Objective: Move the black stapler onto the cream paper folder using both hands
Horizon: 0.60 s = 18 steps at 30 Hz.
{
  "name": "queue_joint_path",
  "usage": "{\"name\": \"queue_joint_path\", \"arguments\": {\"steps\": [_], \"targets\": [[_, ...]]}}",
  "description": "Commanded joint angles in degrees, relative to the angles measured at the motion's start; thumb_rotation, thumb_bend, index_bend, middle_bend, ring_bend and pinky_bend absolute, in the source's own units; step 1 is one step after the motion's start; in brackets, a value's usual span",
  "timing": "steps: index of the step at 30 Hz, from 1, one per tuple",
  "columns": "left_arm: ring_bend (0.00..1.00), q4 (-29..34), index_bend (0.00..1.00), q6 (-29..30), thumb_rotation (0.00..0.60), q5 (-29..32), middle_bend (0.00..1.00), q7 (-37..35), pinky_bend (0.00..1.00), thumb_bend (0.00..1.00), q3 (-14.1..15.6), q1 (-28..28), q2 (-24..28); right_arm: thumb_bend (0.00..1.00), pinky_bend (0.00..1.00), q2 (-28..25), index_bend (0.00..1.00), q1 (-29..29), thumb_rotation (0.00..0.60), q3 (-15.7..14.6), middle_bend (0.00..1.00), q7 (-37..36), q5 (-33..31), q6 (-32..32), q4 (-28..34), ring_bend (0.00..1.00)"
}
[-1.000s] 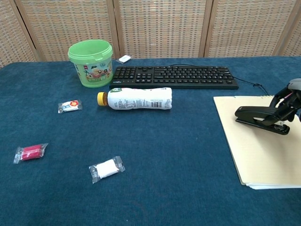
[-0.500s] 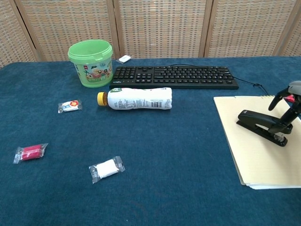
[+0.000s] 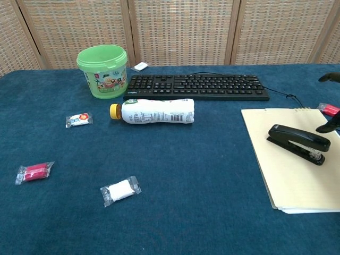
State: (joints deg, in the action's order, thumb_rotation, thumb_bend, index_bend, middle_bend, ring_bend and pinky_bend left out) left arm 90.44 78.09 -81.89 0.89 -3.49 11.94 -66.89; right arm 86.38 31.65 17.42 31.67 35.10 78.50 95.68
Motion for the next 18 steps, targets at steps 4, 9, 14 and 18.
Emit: {"name": "queue_joint_path", "arguments": {"steps": [4,9,14,18], "targets": [[0.0,-0.83,0.0,0.26,0.6,0.47,0.0,0.38,0.0,0.24,0.4,-0.7,-0.46,0.11,0.0,-8.98,0.02,-11.14,0.6,-12.51,0.0,-22.13,29.16,3.29,-2.81,0.0],[0.0,-0.96,0.0,1.17,0.6,1.1,0.0,1.48,0.0,0.24,0.73,-1.73,-1.17,0.1,0.0,-10.77,0.01,-14.96,0.6,-16.15,0.0,-28.51,38.27,7.32,-7.24,0.0],[0.0,-1.91,0.0,2.04,0.6,1.51,0.0,2.06,0.0,0.24,0.9,-2.64,-2.05,0.1,0.0,-11.95,0.01,-18.33,0.6,-18.43,0.0,-33.93,44.96,11.29,-10.56,0.0],[0.0,-2.38,0.0,2.44,0.6,1.07,0.0,2.3,0.0,0.24,0.84,-2.75,-2.42,0.1,0.0,-11.82,0.01,-19.79,0.6,-18.98,0.0,-35.27,46.67,11.57,-11.49,0.0]]}}
